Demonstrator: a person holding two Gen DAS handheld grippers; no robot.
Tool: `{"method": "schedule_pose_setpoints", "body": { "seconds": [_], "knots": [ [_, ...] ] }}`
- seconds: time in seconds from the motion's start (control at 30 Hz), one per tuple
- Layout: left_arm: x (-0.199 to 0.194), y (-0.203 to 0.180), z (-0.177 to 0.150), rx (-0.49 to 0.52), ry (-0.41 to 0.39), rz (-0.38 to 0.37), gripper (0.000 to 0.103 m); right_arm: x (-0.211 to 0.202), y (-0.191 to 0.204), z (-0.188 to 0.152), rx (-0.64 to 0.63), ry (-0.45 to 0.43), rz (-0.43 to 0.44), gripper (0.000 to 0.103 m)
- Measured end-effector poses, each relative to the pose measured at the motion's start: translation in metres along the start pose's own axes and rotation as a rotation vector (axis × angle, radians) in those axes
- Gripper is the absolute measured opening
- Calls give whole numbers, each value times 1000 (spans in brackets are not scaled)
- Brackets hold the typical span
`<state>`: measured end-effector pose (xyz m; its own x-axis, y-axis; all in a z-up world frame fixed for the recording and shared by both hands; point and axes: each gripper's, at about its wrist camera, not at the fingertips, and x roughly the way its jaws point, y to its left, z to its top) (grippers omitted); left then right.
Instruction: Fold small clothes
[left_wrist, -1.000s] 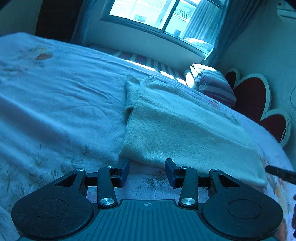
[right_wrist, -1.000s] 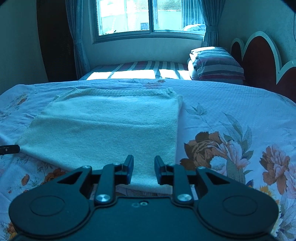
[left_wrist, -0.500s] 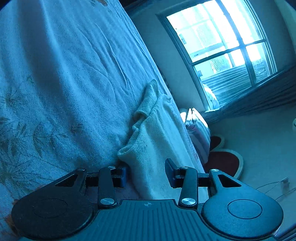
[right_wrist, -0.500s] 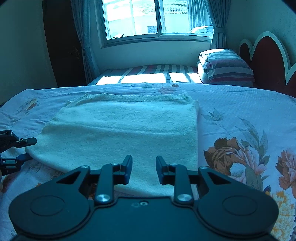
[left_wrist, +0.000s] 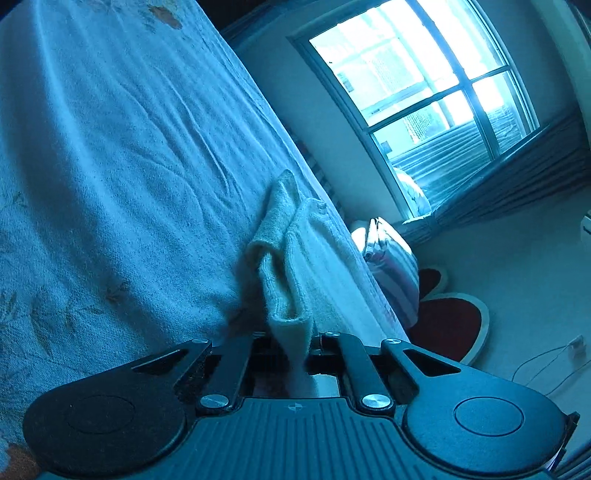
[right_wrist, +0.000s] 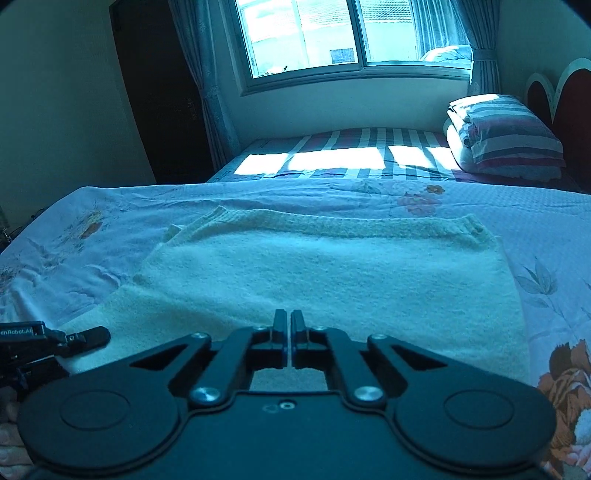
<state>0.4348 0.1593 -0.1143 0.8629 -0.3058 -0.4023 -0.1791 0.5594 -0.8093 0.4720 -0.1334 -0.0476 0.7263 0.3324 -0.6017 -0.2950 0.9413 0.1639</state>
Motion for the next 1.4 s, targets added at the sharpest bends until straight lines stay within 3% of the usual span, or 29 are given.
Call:
{"method": "schedule_pose_setpoints", "body": {
  "seconds": [0.17, 0.3, 0.33, 0.37, 0.43, 0.5, 0.57, 0.63, 0.77, 0.93, 1.07, 1.17, 1.27, 1.3, 1.4],
  "knots": [
    [1, -6, 7, 48, -9, -11, 6, 40, 0, -5, 78, 91, -21, 1],
    [7, -4, 12, 24, 16, 29, 7, 40, -1, -12, 113, 59, -22, 1],
    [8, -2, 10, 5, 24, 43, 10, 39, -2, -13, 117, 55, -17, 1],
    [10, 1, 9, -21, 27, 55, 27, 38, -4, -14, 120, 52, -11, 1],
    [10, 3, 5, -54, -2, 39, 30, 38, -6, -14, 123, 52, -5, 0],
    [12, 2, 3, -73, -12, 48, 28, 39, -6, -13, 123, 53, -1, 0],
    [14, 3, -2, -120, -28, 30, 6, 39, -6, -12, 122, 50, 1, 0],
    [8, 2, -9, -131, -68, 8, 6, 39, -7, -13, 127, 48, 5, 0],
    [0, -12, -10, -60, -103, -25, 6, 41, -11, -12, 155, 46, 18, 0],
    [-5, -42, 3, 69, -105, -66, 6, 40, -14, -15, 176, 34, 31, 0],
    [-4, -93, 8, 297, -86, -101, 6, 41, -18, -18, 213, 18, 46, 0],
    [10, -145, 1, 500, 9, -167, 6, 40, -25, -23, 280, -3, 77, 0],
    [32, -199, -30, 748, 165, -224, 6, 22, -47, -27, 423, -50, 124, 4],
    [41, -213, -44, 818, 217, -235, 6, 5, -61, -32, 492, -121, 114, 13],
    [68, -237, -86, 951, 373, -249, 6, -44, -107, -56, 643, -204, 1, 13]
  ]
}}
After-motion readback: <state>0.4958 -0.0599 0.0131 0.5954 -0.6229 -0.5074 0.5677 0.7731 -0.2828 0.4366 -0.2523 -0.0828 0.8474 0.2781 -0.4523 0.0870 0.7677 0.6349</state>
